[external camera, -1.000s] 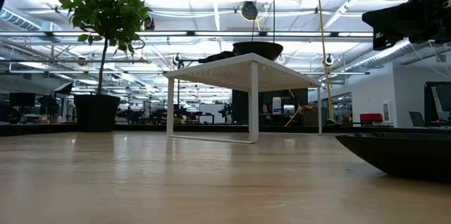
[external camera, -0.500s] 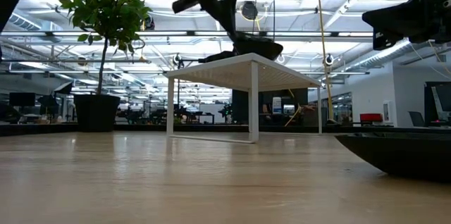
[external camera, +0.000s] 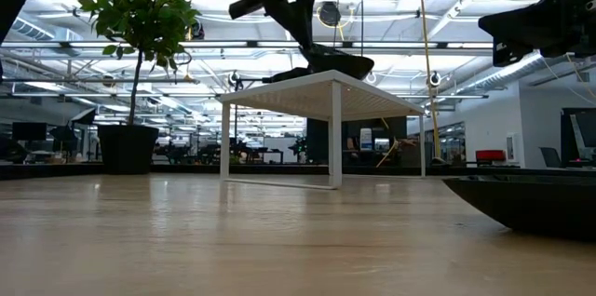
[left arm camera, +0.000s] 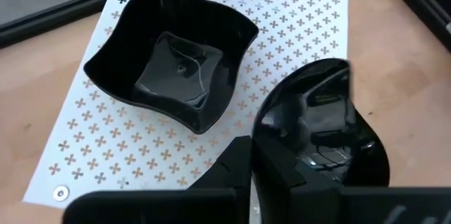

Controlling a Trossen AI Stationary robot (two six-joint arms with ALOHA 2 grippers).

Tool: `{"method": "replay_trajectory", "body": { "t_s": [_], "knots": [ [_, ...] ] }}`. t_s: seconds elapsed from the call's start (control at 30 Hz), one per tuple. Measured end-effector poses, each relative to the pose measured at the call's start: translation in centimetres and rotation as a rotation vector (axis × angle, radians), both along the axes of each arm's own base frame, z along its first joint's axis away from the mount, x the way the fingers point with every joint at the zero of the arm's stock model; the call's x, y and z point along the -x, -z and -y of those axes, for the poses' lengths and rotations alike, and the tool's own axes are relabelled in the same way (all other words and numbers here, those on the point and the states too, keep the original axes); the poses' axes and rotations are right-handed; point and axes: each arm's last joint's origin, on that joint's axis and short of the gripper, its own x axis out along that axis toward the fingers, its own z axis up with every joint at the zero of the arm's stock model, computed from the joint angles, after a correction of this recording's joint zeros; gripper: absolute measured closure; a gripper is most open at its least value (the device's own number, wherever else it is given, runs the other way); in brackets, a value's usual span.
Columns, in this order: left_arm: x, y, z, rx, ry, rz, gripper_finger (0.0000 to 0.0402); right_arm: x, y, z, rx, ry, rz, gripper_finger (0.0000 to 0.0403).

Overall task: Pick & Place Mini shaped plates
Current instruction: Stack the black leaf shaped plate on top of the black leaf shaped plate on the shelf

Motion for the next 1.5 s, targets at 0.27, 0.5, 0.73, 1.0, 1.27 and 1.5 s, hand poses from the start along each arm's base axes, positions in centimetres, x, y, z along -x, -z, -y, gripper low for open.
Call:
{"method": "replay_trajectory", "body": {
  "t_s": [0.27,0.5,0.73,1.0,1.27,1.5],
  "knots": [
    [0.1,0.0,0.0,-0.015,0.070,-0.042,0.0298,0.0,0.0,0.0,0.000,0.000,0.000,0.0403],
    [1.0,-2.0,0.8,-0.033,0.234,-0.032,0.0216,0.0,0.0,0.0,0.000,0.000,0.000,0.0403],
    [1.4,-4.6,5.7,-0.086,0.495,0.101,0.0203,0.0,0.0,0.0,0.000,0.000,0.001,0.0403],
    [-0.4,-3.1,14.2,-0.174,0.778,0.223,0.0219,0.0,0.0,0.0,0.000,0.000,0.000,0.0403],
    [-3.5,5.1,19.2,-0.195,0.856,0.110,0.0220,0.0,0.0,0.0,0.000,0.000,0.000,0.0403],
    [-5.7,12.3,20.3,-0.126,0.901,0.014,0.0220,0.0,0.0,0.0,0.000,0.000,0.000,0.0403]
  ]
}}
